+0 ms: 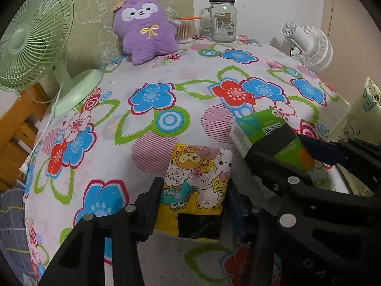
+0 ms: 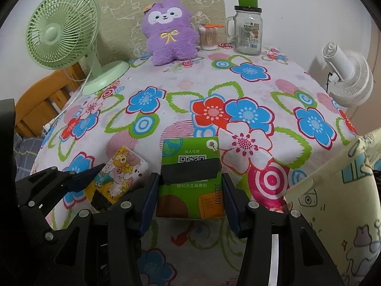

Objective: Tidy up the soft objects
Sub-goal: 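Carry the green pack and cartoon packet over the yellow-green box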

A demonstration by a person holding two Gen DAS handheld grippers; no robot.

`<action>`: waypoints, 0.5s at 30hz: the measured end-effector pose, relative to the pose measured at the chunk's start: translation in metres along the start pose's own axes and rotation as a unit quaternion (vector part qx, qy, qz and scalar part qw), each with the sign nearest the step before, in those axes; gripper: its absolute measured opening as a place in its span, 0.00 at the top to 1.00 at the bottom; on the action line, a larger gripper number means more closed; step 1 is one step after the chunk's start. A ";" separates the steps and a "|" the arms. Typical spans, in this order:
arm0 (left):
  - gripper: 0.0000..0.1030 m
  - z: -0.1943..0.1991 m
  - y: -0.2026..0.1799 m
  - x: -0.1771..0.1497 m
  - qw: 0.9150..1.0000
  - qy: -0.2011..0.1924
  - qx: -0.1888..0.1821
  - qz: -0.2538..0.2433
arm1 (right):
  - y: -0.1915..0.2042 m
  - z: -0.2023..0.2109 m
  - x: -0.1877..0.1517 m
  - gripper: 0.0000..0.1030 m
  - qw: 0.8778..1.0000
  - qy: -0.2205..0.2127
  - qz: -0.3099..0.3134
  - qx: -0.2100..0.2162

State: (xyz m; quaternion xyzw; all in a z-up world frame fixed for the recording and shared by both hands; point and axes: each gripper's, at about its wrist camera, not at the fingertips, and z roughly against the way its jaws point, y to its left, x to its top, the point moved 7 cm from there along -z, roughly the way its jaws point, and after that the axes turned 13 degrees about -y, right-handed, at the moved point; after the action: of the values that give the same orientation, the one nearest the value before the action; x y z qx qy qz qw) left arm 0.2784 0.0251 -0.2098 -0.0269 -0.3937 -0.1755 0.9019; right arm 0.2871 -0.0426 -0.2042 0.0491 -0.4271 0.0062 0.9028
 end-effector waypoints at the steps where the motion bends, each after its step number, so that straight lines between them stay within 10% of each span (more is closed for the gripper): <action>1: 0.51 0.002 -0.001 -0.001 1.000 -0.001 -0.001 0.000 | 0.001 0.002 -0.001 0.47 1.000 -0.001 0.002 0.000; 15: 0.52 0.046 -0.009 -0.013 0.999 -0.022 0.022 0.019 | 0.011 0.042 -0.011 0.47 1.000 -0.017 0.019 0.018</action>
State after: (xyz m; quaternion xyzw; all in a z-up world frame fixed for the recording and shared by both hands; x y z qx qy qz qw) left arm 0.2353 0.0293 -0.1884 -0.0180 -0.4168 -0.1493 0.8965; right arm 0.2471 -0.0352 -0.1847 0.0573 -0.4430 0.0306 0.8942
